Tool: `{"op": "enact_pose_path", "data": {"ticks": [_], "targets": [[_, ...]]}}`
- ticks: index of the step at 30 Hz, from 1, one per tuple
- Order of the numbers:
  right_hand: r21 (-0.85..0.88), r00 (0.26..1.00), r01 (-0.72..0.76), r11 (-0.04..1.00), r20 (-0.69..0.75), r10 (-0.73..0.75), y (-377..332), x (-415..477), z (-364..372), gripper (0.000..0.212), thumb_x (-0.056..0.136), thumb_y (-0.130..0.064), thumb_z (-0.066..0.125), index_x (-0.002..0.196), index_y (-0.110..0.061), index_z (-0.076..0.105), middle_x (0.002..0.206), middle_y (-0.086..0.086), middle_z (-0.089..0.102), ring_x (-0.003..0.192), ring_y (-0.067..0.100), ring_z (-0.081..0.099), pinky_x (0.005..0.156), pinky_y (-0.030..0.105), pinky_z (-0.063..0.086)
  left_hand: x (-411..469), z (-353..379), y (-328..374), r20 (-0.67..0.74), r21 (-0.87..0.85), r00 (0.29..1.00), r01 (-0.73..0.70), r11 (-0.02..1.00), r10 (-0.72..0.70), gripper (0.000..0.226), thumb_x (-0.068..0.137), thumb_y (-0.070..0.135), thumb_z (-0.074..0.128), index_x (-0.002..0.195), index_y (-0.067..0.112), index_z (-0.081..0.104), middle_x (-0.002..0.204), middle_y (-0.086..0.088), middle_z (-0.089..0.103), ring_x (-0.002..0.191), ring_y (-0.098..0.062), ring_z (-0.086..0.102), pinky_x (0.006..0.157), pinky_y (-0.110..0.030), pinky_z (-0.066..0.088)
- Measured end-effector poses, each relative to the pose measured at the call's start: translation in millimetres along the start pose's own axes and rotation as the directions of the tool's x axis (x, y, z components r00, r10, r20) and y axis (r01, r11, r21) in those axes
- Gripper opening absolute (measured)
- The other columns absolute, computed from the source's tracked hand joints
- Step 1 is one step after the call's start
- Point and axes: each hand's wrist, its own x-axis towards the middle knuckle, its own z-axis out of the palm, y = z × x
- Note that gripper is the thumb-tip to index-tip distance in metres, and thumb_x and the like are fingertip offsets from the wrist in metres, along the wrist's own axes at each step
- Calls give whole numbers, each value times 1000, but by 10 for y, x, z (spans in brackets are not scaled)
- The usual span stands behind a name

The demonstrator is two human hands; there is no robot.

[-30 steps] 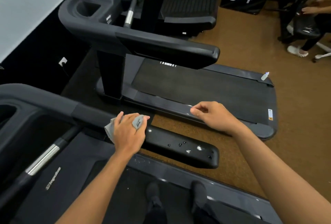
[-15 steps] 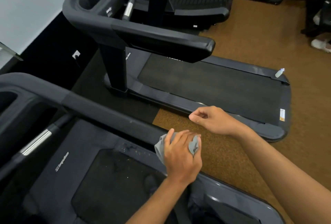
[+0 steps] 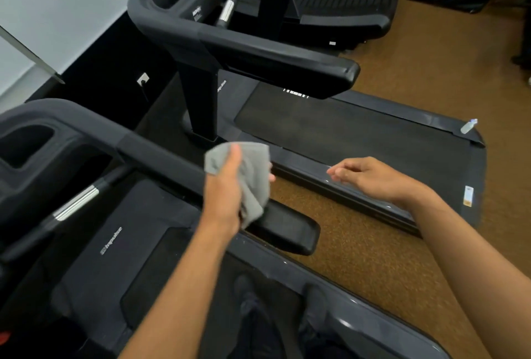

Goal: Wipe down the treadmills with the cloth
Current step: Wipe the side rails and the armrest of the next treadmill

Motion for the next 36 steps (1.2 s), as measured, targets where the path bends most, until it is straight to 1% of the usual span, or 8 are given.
{"op": "enact_pose_path", "data": {"ticks": [5,11,17,20,26,30,33,36], "targets": [[47,998,-24,999,57,22,-32,58,196,29,105,-16,50,115,-33,72,119,-13,71,118,4,61,104,29,44,649,-796,120,-262,455,951,-31,890,166,59,87,78,54,114,27,66,110,-25,72,107,-47,67,104,-68,45],[38,998,3,999,69,-5,-95,141,285,43,102,-8,40,115,-36,70,121,-13,70,122,7,60,106,33,44,200,-310,-465,-120,719,974,-47,693,191,58,104,49,54,151,15,52,163,-8,41,152,-24,33,126,-40,24],[90,997,68,994,13,-70,-321,246,462,30,103,-20,50,113,-36,73,115,-16,72,116,4,62,110,39,45,-467,223,-1003,192,727,956,-292,622,224,40,106,45,50,134,24,70,144,10,63,147,-9,35,120,-23,20],[94,996,81,992,21,-83,-361,293,468,25,102,-23,54,110,-36,74,113,-15,73,115,7,64,109,40,47,-622,325,-1055,322,621,946,-243,745,40,49,105,54,46,133,21,69,140,4,66,139,-9,50,122,-36,35],[72,999,45,996,3,-45,-198,262,350,17,101,-32,59,107,-35,75,117,-16,71,116,6,64,108,36,46,-234,-287,-217,-87,121,991,-95,988,106,44,105,46,54,120,7,70,105,-11,80,88,-19,77,74,-33,62],[45,1000,25,999,-1,-25,-54,232,398,15,100,-36,62,107,-35,75,114,-16,72,110,6,66,106,39,50,201,-815,226,-251,411,931,-146,900,266,46,97,72,46,120,37,65,88,-7,74,63,-27,62,69,-38,50],[40,999,31,999,15,-32,-19,223,465,16,100,-38,62,107,-34,76,112,-15,72,108,6,65,105,40,51,432,-828,-225,-133,660,958,-105,744,253,56,93,81,38,125,47,69,140,8,64,130,-26,57,115,-42,38],[19,999,30,999,26,-30,-18,238,488,17,100,-39,61,108,-34,75,111,-15,72,107,8,64,104,40,51,243,-483,-855,4,855,955,-156,494,295,50,104,61,35,147,45,55,172,14,20,162,-20,-3,131,-46,0]]}}
